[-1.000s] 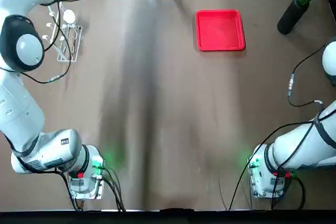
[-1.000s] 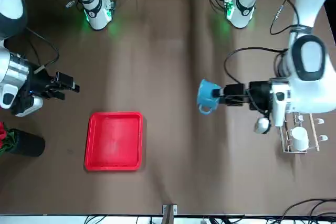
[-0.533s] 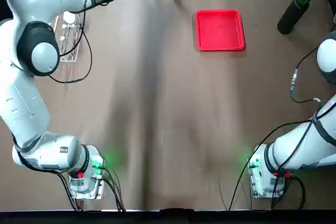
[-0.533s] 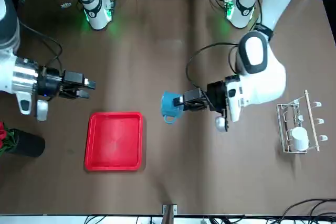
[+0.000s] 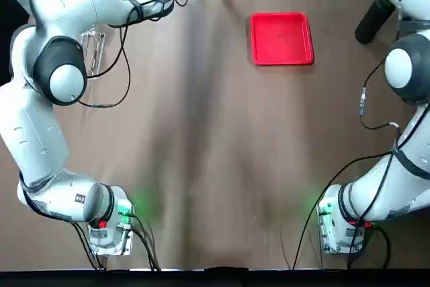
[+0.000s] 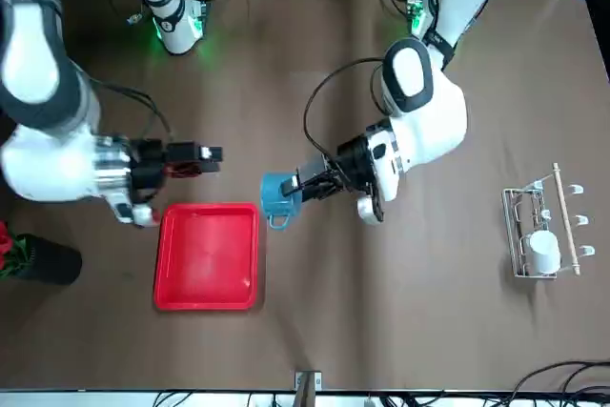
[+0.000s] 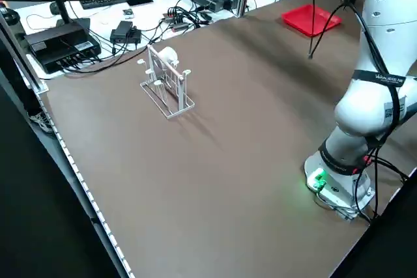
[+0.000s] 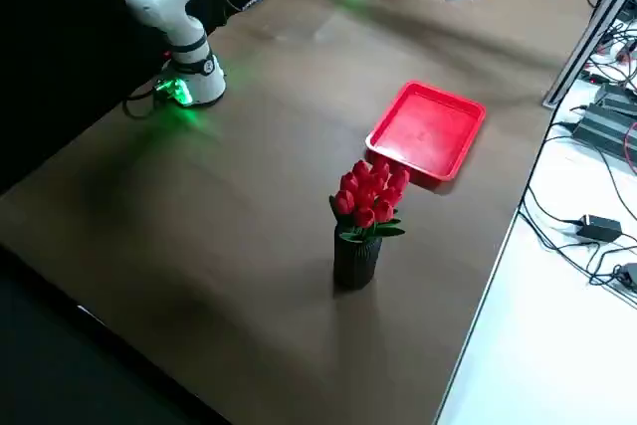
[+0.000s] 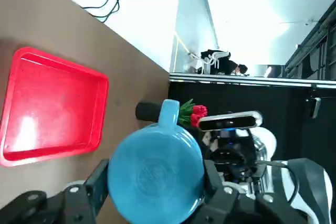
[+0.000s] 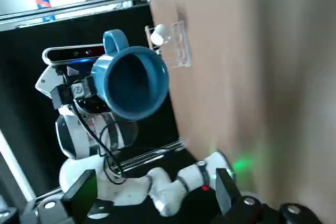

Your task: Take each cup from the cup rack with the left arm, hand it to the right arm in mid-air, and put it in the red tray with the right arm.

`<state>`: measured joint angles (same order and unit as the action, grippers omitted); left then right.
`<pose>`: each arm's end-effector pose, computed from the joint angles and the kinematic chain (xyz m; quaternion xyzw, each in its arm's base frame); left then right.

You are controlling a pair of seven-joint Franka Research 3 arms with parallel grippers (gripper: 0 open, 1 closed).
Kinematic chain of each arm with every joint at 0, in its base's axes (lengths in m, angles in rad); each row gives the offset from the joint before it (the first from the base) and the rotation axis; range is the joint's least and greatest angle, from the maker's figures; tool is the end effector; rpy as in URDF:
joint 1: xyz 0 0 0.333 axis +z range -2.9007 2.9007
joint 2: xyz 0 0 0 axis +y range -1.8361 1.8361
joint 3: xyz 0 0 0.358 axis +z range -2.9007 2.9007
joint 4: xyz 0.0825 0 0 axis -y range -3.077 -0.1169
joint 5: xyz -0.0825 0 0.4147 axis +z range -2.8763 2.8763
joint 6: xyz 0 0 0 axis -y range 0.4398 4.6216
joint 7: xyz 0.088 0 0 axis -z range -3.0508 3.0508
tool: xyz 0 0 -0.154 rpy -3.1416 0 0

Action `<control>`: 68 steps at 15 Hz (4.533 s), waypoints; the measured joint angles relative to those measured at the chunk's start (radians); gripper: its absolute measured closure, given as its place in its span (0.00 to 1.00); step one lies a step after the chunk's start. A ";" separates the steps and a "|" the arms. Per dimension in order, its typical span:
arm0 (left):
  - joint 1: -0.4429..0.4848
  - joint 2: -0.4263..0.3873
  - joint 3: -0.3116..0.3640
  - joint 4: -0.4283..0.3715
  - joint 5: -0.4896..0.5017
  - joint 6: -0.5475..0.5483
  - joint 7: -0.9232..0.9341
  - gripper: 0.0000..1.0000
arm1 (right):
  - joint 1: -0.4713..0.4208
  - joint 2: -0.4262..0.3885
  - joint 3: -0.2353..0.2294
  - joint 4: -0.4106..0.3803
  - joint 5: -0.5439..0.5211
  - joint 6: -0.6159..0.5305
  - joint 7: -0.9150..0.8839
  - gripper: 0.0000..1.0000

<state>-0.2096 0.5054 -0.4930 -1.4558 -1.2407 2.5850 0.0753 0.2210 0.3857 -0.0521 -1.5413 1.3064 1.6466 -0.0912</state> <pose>0.6693 -0.4680 0.4949 0.8033 0.1155 0.0642 0.5808 0.6728 0.2645 0.4933 -0.8025 0.0258 0.1333 0.5810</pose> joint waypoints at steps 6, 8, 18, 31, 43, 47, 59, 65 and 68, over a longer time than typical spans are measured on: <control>-0.052 0.024 0.000 0.000 0.000 0.101 0.000 0.26 | 0.013 0.040 -0.006 0.005 0.114 -0.005 -0.009 0.24; -0.052 0.024 0.001 0.000 0.000 0.101 0.000 0.26 | 0.012 0.041 -0.007 0.004 0.151 -0.005 -0.021 0.28; -0.061 0.025 -0.001 0.001 0.000 0.101 0.000 0.26 | 0.014 0.084 -0.007 0.004 0.233 0.049 -0.174 0.35; -0.085 0.029 0.000 0.000 -0.017 0.161 0.000 0.26 | 0.073 0.117 -0.003 0.004 0.322 0.122 -0.266 0.51; -0.083 0.035 0.001 0.005 -0.032 0.162 -0.024 0.26 | 0.078 0.118 -0.003 0.012 0.362 0.129 -0.308 0.86; -0.081 0.035 0.000 0.005 -0.032 0.161 -0.024 0.26 | 0.078 0.118 -0.001 0.013 0.363 0.132 -0.309 0.86; -0.047 0.025 0.004 0.020 -0.032 0.167 -0.085 0.00 | 0.077 0.125 -0.015 0.011 0.345 0.143 -0.317 0.91; 0.077 -0.033 0.010 -0.059 -0.009 0.165 -0.086 0.00 | 0.074 0.125 -0.042 0.021 0.162 0.322 -0.331 0.91; 0.143 -0.105 0.011 -0.198 0.084 0.165 -0.086 0.00 | 0.077 0.131 -0.042 0.025 0.035 0.463 -0.331 0.91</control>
<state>-0.0663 0.4004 -0.4817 -1.6537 -1.1566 2.7498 -0.0109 0.2980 0.5165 -0.0938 -1.5160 1.3415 2.1098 -0.4219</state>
